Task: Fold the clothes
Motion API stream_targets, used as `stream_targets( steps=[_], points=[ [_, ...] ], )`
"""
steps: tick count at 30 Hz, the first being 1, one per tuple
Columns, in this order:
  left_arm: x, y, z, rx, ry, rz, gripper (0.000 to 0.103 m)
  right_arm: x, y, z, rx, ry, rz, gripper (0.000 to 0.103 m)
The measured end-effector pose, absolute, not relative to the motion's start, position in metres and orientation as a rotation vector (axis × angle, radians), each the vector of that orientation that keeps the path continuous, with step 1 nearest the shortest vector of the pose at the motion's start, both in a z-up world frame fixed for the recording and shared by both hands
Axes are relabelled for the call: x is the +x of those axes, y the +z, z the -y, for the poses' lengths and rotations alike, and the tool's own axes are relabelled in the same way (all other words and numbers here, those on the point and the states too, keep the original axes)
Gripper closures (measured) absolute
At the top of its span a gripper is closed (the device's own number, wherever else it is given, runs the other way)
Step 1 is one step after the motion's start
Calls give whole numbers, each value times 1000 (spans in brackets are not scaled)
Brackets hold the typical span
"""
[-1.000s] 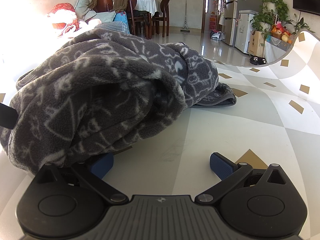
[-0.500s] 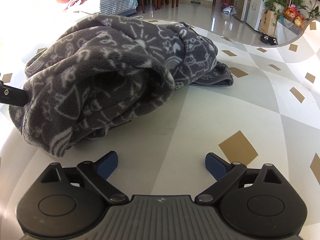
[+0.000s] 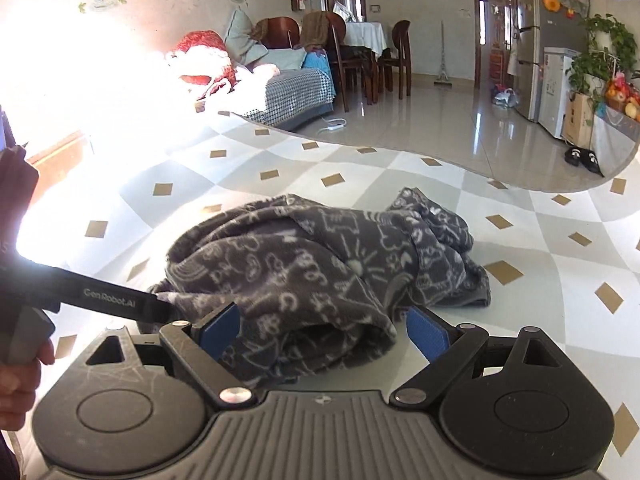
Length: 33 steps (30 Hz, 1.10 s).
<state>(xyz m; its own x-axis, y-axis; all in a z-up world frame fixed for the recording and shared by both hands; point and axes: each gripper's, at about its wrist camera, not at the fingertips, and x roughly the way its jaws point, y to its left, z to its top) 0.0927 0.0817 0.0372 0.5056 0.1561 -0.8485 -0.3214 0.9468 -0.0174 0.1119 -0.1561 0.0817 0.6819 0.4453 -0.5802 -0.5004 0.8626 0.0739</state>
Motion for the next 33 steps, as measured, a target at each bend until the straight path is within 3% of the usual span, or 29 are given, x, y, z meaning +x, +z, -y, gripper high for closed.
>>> stream_targets(
  steps=[22, 23, 24, 28, 33],
  points=[
    [94, 29, -83, -163, 295, -1036, 0, 147, 43, 129, -62, 465, -751, 14],
    [94, 28, -84, -169, 299, -1040, 0, 147, 41, 128, -70, 468, -761, 16],
    [94, 28, -86, -179, 304, -1045, 0, 147, 39, 128, -79, 471, -772, 27],
    [93, 27, -91, -195, 319, -1047, 0, 147, 34, 132, -48, 506, -808, 45],
    [93, 29, -90, -184, 305, -1035, 0, 143, 32, 136, -58, 535, -829, 57]
  ],
)
